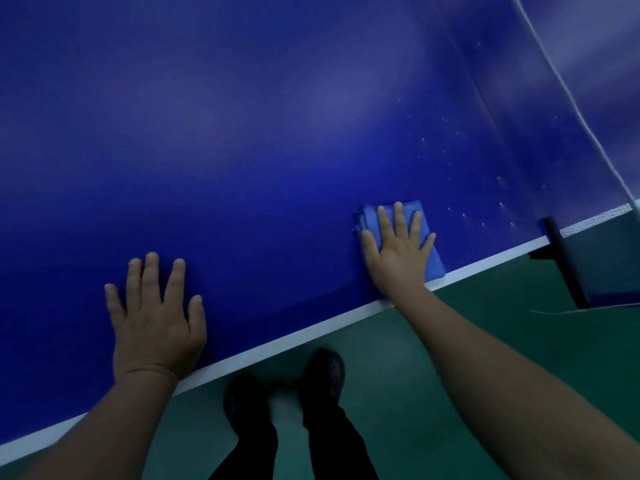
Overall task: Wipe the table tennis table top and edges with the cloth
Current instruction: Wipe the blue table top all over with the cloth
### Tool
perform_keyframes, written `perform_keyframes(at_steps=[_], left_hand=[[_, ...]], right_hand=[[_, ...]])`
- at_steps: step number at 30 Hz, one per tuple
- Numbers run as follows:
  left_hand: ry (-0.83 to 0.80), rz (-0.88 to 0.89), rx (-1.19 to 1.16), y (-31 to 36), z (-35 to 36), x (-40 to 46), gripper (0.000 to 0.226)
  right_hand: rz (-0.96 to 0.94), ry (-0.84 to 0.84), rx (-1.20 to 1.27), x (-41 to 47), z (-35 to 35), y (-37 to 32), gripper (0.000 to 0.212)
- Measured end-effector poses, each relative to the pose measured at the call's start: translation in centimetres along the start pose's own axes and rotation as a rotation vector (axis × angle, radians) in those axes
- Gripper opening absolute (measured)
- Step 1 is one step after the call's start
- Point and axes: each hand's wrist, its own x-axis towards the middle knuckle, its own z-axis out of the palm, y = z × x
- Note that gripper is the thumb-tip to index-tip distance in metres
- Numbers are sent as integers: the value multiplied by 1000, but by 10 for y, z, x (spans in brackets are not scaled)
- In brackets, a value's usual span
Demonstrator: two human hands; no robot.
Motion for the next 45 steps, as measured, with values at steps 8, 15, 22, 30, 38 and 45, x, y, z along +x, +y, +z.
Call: perform_keyframes(at_steps=[8, 15, 22, 30, 38, 45], left_hand=[[-14, -20, 172, 2, 2, 0, 74], [64, -27, 17, 92, 7, -12, 67], [49, 16, -101, 249, 54, 8, 69], [0, -33, 7, 273, 69, 12, 70], [42, -29, 6, 271, 72, 12, 67], [81, -16, 22, 271, 77, 12, 65]], right_hand=[[-641, -56, -23, -62, 27, -50, 62], [-149, -20, -36, 82, -30, 123, 61], [-443, 17, 3, 36, -10, 95, 60], [-181, 16, -16, 123, -40, 209, 60], [-865, 42, -79, 64, -10, 155, 53], [-283, 18, -55, 125, -33, 188, 64]])
